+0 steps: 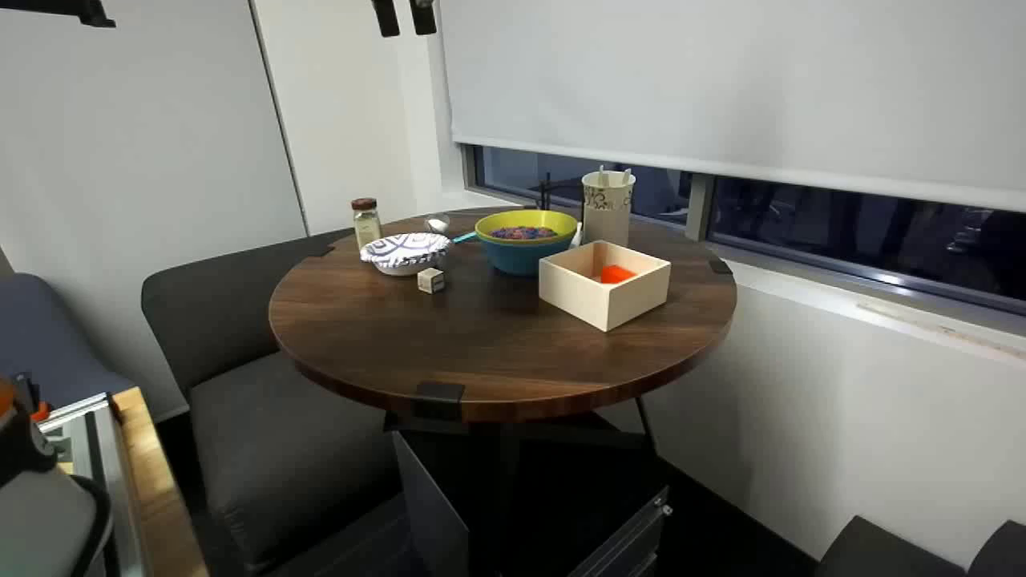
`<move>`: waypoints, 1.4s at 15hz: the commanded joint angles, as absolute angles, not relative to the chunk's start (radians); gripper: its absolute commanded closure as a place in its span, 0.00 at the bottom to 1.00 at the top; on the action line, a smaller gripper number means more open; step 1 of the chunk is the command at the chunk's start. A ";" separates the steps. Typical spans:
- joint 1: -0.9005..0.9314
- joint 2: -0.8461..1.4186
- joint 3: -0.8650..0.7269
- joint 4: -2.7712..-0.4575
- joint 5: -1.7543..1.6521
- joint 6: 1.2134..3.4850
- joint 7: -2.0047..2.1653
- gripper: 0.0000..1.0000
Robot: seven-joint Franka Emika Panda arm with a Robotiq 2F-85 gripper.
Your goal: Put the white toy block in the box
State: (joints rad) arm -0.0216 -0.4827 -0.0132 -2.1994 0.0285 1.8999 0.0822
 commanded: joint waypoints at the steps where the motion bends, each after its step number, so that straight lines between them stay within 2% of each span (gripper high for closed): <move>1: -0.025 -0.482 -0.011 -2.197 0.030 1.897 0.081 0.00; 7: -0.020 -0.478 -0.015 -2.205 0.042 1.892 0.073 0.00; 15: -0.016 -0.442 -0.036 -2.351 0.078 1.956 0.036 0.00; 21: -0.015 -0.374 -0.039 -2.474 0.117 2.126 0.030 0.00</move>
State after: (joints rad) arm -0.0213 -0.4059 -0.0305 -2.4172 0.0793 2.0348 0.0528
